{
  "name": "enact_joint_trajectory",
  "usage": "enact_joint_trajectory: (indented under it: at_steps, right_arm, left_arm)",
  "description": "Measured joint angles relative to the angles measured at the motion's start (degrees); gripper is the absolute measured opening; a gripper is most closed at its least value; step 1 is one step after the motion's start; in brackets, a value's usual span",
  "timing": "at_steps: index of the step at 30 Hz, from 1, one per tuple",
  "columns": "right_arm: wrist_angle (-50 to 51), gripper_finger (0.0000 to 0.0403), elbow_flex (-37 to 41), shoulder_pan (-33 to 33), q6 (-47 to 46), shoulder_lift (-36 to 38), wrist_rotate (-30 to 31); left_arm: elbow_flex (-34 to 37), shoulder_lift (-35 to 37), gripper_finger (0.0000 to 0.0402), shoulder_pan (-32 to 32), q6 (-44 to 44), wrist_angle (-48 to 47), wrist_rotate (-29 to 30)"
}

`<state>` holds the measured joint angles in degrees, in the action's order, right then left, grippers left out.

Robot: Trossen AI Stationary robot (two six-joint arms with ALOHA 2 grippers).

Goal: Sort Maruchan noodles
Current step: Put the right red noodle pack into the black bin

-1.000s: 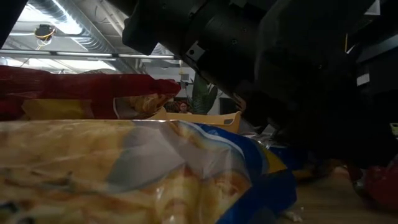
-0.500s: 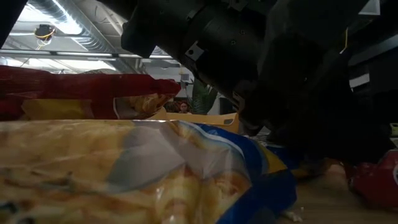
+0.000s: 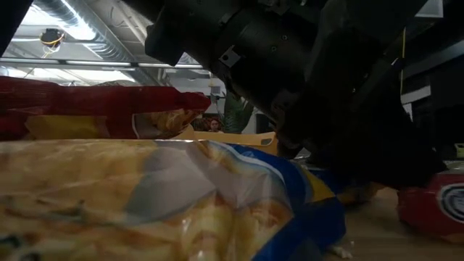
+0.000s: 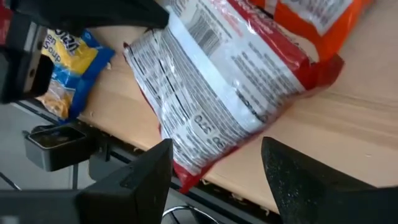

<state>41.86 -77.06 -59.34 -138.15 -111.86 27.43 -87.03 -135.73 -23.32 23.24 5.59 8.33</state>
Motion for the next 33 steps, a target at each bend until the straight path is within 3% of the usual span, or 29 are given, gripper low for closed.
enact_joint_trajectory:
  at_steps: [8,25,33]
  right_arm:
    - [-1.8,0.023,0.0,-0.2,-1.0,-3.1,-2.9]
    - [-2.7,0.023,-0.1,3.9,0.1,-4.8,5.8]
    - [-0.5,0.023,0.0,4.1,1.2,-0.5,10.8]
  left_arm:
    - [0.0,0.1,0.0,0.1,0.7,-0.6,0.1]
    - [0.0,0.1,0.0,-0.1,2.0,-1.4,0.8]
    - [0.0,0.1,0.0,-0.3,1.7,-1.5,0.9]
